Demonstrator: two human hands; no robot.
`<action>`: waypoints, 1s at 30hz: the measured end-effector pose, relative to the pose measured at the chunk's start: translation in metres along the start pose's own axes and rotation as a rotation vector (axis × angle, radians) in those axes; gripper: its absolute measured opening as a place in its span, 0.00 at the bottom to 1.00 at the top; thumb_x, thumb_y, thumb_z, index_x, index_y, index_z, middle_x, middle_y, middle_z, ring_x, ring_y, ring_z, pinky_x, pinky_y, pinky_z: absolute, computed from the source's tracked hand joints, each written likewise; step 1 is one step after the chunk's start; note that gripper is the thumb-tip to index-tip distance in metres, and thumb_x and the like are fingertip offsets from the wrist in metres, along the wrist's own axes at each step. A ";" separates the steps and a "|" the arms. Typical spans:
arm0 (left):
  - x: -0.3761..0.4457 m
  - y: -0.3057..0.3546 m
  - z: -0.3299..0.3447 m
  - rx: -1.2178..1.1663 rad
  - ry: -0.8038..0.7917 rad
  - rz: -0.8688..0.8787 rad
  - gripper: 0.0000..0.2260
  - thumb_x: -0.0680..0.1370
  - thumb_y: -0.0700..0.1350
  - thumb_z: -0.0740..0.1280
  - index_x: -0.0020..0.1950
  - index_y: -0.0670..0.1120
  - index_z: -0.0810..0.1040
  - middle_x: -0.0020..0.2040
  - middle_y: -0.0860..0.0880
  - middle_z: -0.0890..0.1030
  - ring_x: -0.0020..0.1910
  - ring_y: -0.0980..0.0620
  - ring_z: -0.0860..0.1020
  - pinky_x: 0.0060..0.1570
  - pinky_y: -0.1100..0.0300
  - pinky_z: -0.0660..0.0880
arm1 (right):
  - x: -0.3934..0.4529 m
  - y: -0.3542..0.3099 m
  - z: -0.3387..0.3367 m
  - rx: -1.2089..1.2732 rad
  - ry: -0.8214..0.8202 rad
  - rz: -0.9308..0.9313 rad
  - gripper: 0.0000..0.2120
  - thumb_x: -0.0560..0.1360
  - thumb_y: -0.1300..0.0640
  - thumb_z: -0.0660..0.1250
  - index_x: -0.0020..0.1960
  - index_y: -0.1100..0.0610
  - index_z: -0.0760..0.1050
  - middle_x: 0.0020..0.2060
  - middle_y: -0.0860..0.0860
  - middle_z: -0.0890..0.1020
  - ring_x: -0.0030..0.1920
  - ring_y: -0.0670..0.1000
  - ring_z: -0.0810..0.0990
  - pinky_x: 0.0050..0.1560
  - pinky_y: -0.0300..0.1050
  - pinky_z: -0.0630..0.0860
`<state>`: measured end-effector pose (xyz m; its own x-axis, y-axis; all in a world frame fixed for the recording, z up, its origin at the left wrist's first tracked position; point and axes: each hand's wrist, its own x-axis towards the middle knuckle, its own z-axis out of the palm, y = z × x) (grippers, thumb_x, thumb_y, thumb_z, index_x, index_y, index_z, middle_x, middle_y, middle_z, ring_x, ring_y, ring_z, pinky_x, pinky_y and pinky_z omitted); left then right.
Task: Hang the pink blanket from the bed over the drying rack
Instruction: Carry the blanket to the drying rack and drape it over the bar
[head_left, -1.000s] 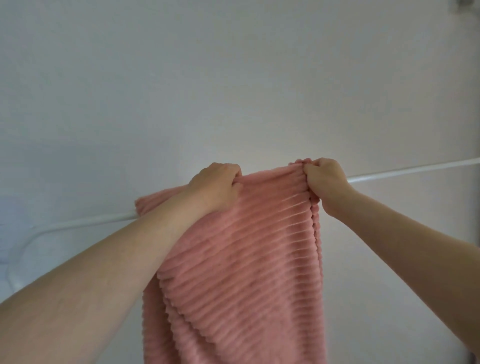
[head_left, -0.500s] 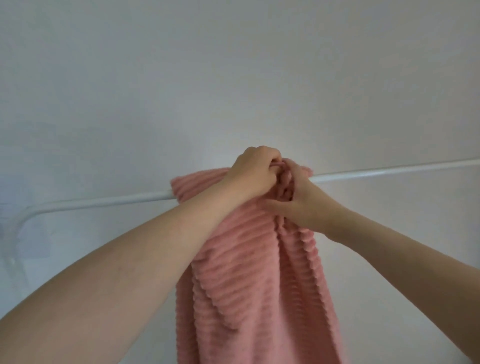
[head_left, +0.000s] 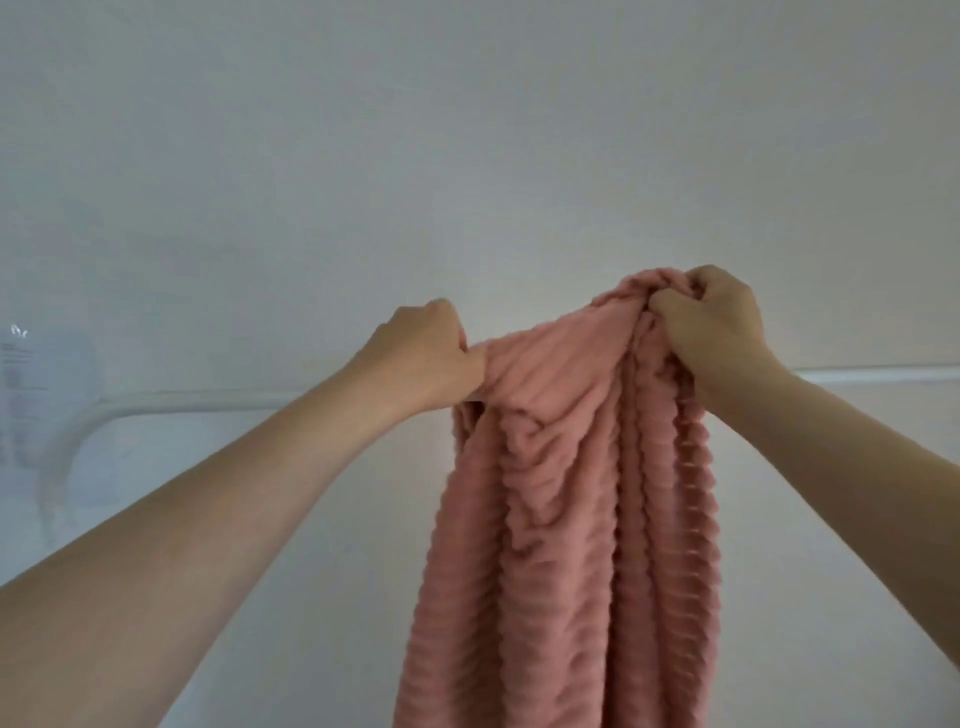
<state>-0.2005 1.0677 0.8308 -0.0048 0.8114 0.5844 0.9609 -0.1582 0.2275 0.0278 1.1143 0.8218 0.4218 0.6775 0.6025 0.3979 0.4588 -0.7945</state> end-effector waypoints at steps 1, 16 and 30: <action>0.000 0.000 0.002 0.012 -0.058 -0.012 0.18 0.76 0.57 0.65 0.49 0.43 0.81 0.49 0.42 0.83 0.49 0.40 0.81 0.50 0.51 0.79 | 0.007 0.002 0.000 0.076 0.028 0.043 0.03 0.71 0.59 0.64 0.40 0.52 0.75 0.35 0.47 0.78 0.42 0.54 0.77 0.40 0.47 0.73; 0.002 0.072 0.050 -0.324 -0.028 0.254 0.06 0.72 0.48 0.70 0.45 0.46 0.82 0.42 0.47 0.85 0.45 0.46 0.82 0.47 0.52 0.80 | -0.023 0.000 -0.038 -0.395 -0.420 -0.098 0.33 0.62 0.33 0.70 0.63 0.48 0.74 0.61 0.53 0.75 0.64 0.52 0.74 0.68 0.48 0.72; -0.009 0.102 0.088 -0.603 -0.054 0.257 0.08 0.75 0.44 0.69 0.50 0.48 0.71 0.41 0.54 0.78 0.36 0.61 0.74 0.30 0.69 0.64 | -0.028 0.033 -0.059 -0.531 -0.082 -0.334 0.03 0.76 0.61 0.62 0.49 0.58 0.70 0.42 0.50 0.74 0.45 0.53 0.70 0.42 0.44 0.61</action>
<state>-0.0782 1.0936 0.7800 0.2329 0.7304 0.6421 0.6058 -0.6255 0.4918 0.0776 1.0764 0.7837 0.1500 0.5985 0.7869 0.8562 0.3194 -0.4061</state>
